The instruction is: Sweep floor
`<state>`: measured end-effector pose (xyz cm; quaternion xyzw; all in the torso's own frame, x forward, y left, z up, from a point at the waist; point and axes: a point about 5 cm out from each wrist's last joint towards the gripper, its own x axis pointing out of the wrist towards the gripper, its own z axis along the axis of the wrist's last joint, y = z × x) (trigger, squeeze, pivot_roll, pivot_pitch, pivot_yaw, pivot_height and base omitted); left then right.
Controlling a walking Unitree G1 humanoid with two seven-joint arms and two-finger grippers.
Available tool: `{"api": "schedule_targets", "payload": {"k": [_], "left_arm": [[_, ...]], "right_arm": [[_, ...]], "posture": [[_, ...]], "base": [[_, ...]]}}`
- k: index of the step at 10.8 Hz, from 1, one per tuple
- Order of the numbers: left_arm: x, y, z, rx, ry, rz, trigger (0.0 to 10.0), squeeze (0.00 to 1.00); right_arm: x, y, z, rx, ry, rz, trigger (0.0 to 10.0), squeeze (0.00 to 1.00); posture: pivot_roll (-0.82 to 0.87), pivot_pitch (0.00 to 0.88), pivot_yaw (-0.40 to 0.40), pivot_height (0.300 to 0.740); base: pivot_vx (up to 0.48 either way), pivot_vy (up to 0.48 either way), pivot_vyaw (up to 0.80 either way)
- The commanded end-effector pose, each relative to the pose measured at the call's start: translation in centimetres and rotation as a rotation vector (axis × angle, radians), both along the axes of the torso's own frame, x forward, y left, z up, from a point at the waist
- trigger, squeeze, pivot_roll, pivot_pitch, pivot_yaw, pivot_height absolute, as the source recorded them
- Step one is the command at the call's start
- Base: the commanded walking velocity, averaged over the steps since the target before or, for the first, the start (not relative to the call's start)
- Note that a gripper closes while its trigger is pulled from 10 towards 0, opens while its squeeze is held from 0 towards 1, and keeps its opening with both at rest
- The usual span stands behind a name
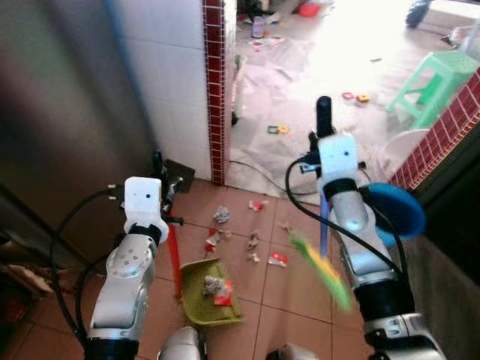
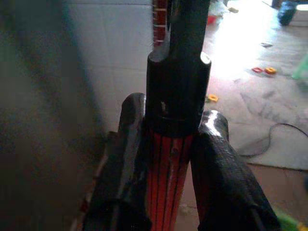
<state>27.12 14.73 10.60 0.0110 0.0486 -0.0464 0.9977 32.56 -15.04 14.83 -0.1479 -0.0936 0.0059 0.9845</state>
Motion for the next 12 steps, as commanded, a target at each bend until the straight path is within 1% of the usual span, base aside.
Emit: {"api": "schedule_targets", "payload": {"k": [1, 2, 3, 4, 5, 6, 8, 10, 12], "left_arm": [[0.1, -0.5, 0.9, -0.03, -0.025, -0.035, 10.0, 0.0], [-0.1, 0.0, 0.8, -0.021, -0.007, -0.047, 10.0, 0.0], [-0.4, 0.3, 0.6, -0.021, 0.004, -0.054, 10.0, 0.0], [-1.1, 0.9, 0.2, -0.035, 0.022, -0.058, 10.0, 0.0], [-1.8, 1.2, -0.2, -0.044, 0.04, -0.054, 10.0, 0.0], [-2.1, 1.1, -0.4, -0.05, 0.054, -0.057, 10.0, 0.0], [-2.3, 0.7, -0.5, -0.065, 0.07, -0.075, 10.0, 0.0], [-2.6, 1.2, -0.1, -0.053, 0.064, -0.083, 10.0, 0.0], [-2.6, 1.5, -0.3, -0.057, 0.075, -0.078, 10.0, 0.0]], "right_arm": [[-0.3, -1.6, 0.0, 0.018, -0.007, -0.073, 10.0, 0.0], [-0.7, -3.0, -0.2, 0.042, 0.013, -0.123, 10.0, 0.0], [-1.0, -3.6, -0.4, 0.06, 0.024, -0.143, 10.0, 0.0], [-1.9, -4.5, -0.8, 0.078, 0.04, -0.172, 10.0, 0.0], [-2.7, -5.0, -1.3, 0.059, 0.058, -0.188, 10.0, 0.0], [-3.1, -5.2, -1.7, 0.061, 0.074, -0.191, 10.0, 0.0], [-2.8, -4.7, -1.6, 0.085, 0.081, -0.184, 10.0, 0.0], [-2.8, -4.7, -1.0, 0.109, 0.062, -0.193, 10.0, 0.0], [-3.1, -5.2, -1.5, 0.126, 0.085, -0.213, 10.0, 0.0]], "posture": [[-0.03, 0.029, 0.028, 0.74], [-0.04, 0.034, 0.036, 0.74], [-0.04, 0.034, 0.038, 0.74], [-0.05, 0.04, 0.041, 0.74], [-0.05, 0.044, 0.036, 0.74], [-0.05, 0.047, 0.029, 0.74], [-0.05, 0.047, 0.029, 0.74], [-0.04, 0.048, 0.036, 0.74], [-0.05, 0.061, 0.041, 0.74]], "base": [[0.0, 0.0, -0.8], [0.0, 0.0, -0.8], [0.0, 0.0, -0.8], [0.0, 0.0, 0.0], [0.0, 0.0, 0.0], [0.0, 0.0, 0.0], [0.0, 0.0, 0.0], [0.0, 0.0, 0.0], [0.0, 0.0, 0.0]]}}
